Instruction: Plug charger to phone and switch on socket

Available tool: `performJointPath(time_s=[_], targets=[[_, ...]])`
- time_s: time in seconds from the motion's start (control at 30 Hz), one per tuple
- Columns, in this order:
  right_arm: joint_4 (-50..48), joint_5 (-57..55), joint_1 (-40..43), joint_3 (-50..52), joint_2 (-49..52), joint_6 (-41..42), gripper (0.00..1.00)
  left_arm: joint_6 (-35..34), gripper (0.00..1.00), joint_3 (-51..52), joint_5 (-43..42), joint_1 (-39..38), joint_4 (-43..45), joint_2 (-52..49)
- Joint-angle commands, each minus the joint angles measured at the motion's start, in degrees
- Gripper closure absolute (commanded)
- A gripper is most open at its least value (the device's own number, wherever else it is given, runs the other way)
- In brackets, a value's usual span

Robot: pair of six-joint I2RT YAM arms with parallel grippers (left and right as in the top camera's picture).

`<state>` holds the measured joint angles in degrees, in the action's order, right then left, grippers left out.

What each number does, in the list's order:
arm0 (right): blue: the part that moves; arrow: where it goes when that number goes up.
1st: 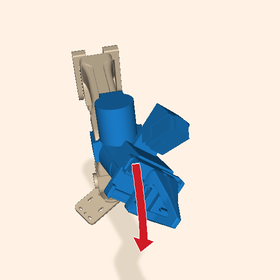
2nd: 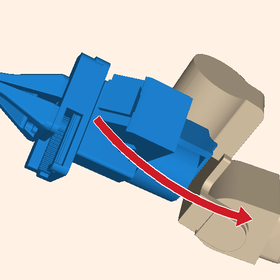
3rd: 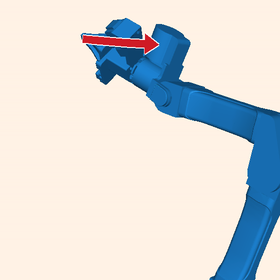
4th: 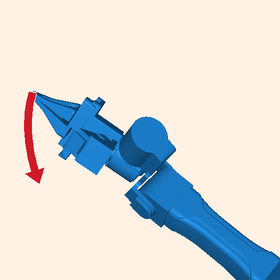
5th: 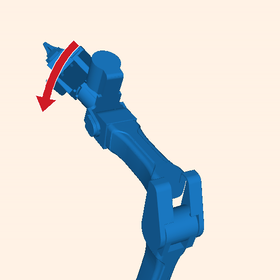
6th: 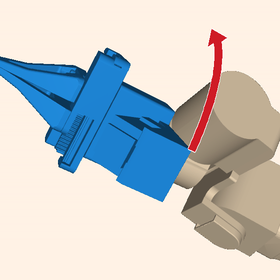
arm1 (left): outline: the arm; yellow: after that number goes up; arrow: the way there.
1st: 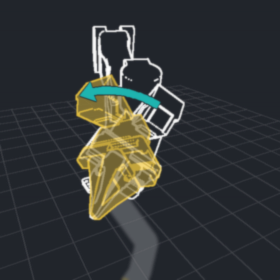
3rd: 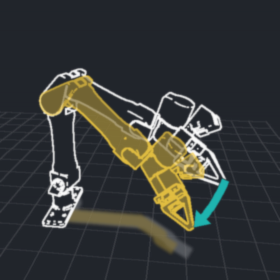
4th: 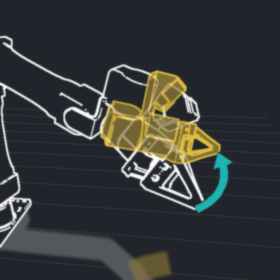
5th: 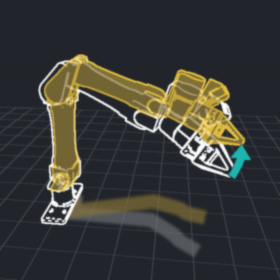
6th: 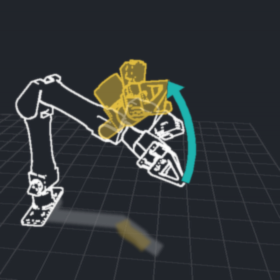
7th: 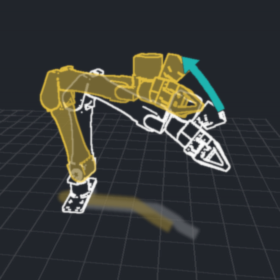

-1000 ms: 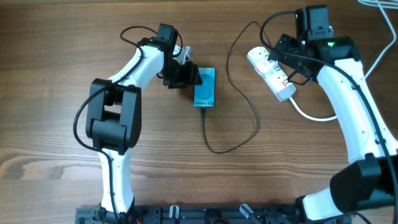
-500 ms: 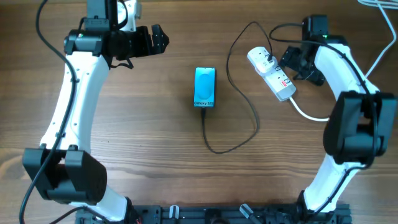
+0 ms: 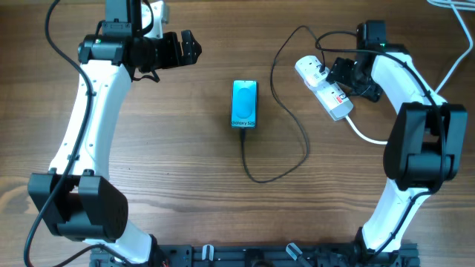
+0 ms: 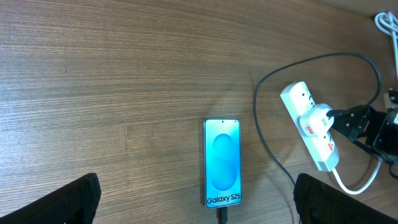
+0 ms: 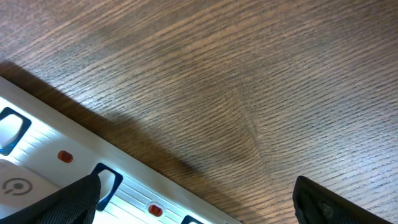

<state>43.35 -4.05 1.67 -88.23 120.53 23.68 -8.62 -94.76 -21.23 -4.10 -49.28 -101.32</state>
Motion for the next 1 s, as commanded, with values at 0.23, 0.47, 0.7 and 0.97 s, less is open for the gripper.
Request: performJointPath(time_s=[0.23,0.47,0.7,0.97], targets=[[1.0,4.2,-0.1,-0.4,2.6,-1.2,0.0,0.5,0.0,0.2,0.3,0.3,0.1,-0.5],[2.4,6.6,-0.1,-0.4,2.6,-2.8,0.0,0.5,0.0,0.2,0.3,0.3,0.1,-0.5],[2.3,6.8,-0.1,-0.4,2.6,-2.7,0.0,0.5,0.0,0.2,0.3,0.3,0.1,-0.5],[10.5,3.5,-0.3,-0.4,-6.6,1.5,0.0,0.5,0.0,0.2,0.3,0.3,0.1,-0.5]])
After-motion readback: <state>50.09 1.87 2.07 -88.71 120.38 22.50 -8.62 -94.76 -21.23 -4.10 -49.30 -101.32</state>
